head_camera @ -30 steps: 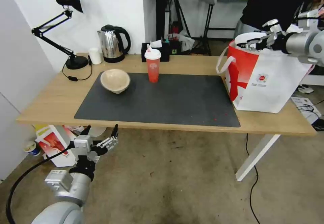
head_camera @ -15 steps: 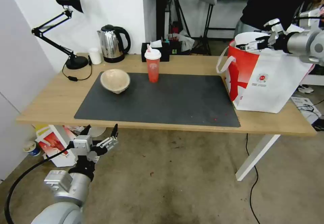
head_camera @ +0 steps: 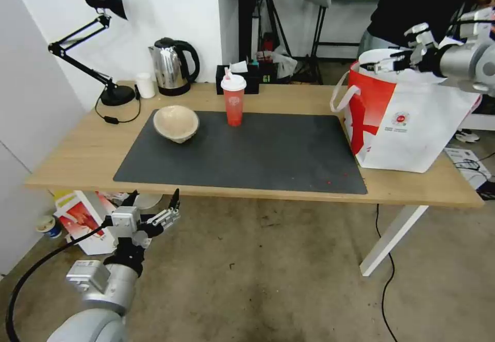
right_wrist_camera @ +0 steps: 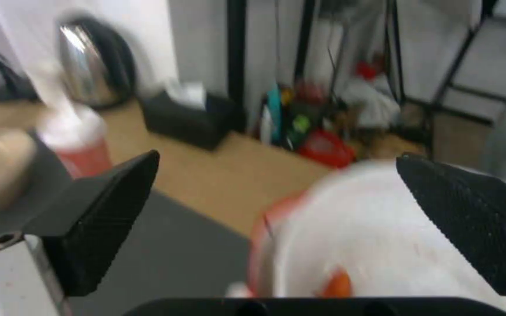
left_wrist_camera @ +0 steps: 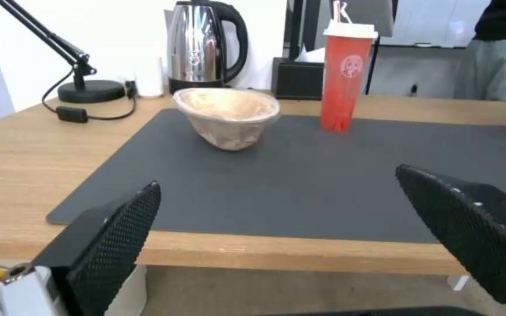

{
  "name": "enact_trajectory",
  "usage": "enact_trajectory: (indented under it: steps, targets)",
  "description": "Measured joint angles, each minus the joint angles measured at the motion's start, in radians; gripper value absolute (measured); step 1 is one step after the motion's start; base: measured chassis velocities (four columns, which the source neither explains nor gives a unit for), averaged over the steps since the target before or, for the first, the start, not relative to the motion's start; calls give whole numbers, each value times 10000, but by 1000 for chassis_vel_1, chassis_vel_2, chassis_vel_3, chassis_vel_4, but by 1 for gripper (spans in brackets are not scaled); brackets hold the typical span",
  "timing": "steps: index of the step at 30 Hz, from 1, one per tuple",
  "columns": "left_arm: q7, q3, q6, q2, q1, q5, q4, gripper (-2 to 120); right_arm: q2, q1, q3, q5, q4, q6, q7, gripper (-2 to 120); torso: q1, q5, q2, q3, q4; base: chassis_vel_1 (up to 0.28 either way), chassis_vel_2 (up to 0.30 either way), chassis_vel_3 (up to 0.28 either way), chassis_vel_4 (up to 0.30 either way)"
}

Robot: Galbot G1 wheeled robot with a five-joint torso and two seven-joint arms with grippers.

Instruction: Pick up the trash from the table and place it into the takeout bag.

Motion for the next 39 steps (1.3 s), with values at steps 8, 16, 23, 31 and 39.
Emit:
enact_trajectory:
  steps: [8, 16, 23, 31, 39]
  targets:
    - [-5, -58, 0, -13, 13, -19, -49, 100, 350, 255, 419, 2274, 1123, 1087, 1203, 100, -1, 1, 0, 0, 0, 0, 0, 0, 0]
    - [-15, -85, 0, -50, 52, -25, -114, 100, 807, -404, 460, 3421, 2935, 2672, 3357, 100, 0, 0, 0, 0, 2, 0, 0, 0, 0]
    - [-18, -116, 2, -102, 115, -18, -139, 100, 1109, -2215, 544, 3375, 5254, 4115, 5751, 100, -1, 1, 1, -1, 0, 0, 0, 0, 0]
    - [-11, -110, 2, -248, 207, 97, -163, 100, 1897, -5659, 331, 416, 7562, 5787, 7742, 100, -1, 2, 0, -1, 1, 0, 0, 0, 0]
    - [-12, -163, -1, -374, 203, 150, -171, 100, 2090, -8301, 282, -2184, 8706, 6367, 8297, 100, -2, 3, 1, -1, -2, 0, 0, 0, 0]
